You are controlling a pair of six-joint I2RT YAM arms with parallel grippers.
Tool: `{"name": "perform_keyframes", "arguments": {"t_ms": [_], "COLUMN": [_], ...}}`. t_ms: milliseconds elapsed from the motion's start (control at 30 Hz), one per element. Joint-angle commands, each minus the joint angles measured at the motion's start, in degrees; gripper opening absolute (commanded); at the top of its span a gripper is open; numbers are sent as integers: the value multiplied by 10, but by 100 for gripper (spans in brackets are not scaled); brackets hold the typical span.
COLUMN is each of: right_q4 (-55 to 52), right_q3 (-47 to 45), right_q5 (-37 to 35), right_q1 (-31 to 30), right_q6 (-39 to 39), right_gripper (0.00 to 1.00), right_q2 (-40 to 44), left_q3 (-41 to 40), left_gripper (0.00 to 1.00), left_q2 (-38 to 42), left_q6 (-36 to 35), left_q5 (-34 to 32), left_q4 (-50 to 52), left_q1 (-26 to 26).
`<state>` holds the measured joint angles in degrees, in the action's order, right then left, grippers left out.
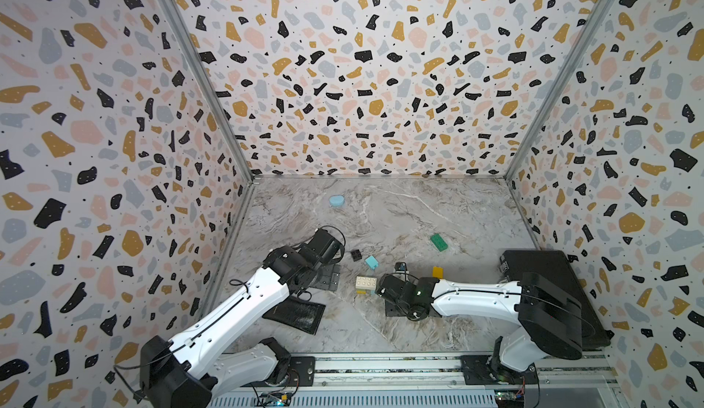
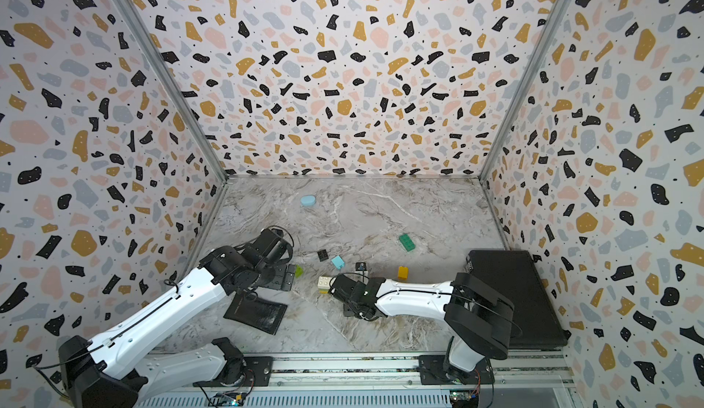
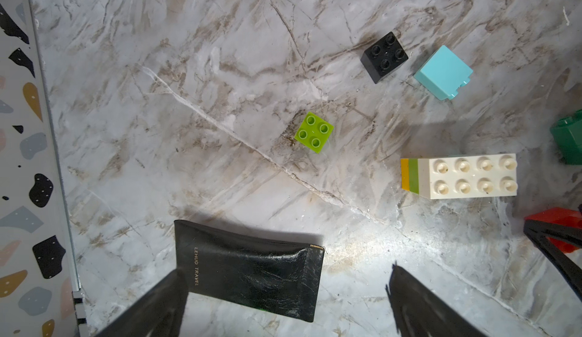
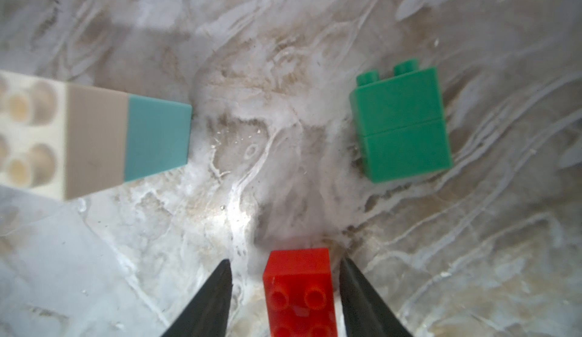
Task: Assemble the letter h with lego
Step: Place the lego brick at the center of the board, then pick up the lego brick from the center of the board.
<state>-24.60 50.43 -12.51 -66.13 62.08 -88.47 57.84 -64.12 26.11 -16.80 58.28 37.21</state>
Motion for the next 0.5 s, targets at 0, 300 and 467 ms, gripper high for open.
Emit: {"name": "perform_keyframes", "arguments": {"t_ms": [0, 300, 467], "right_q4": [-21, 41, 176], "right_q3": [3, -29, -139], "right_q5": [-40, -194, -205], "right_q1": [-2, 64, 146], "right_q6": [-49, -259, -296], "right_gripper": [61, 70, 68], "right_q2": [82, 201, 196], "left_q3": [3, -2, 3], "left_gripper": [99, 99, 99], "left_q2": [-7, -34, -76], "left_q6": [0, -6, -5], "left_q5": [-10, 11, 68], "left_q4": [3, -8, -30], "left_q1": [-9, -25, -44]}}
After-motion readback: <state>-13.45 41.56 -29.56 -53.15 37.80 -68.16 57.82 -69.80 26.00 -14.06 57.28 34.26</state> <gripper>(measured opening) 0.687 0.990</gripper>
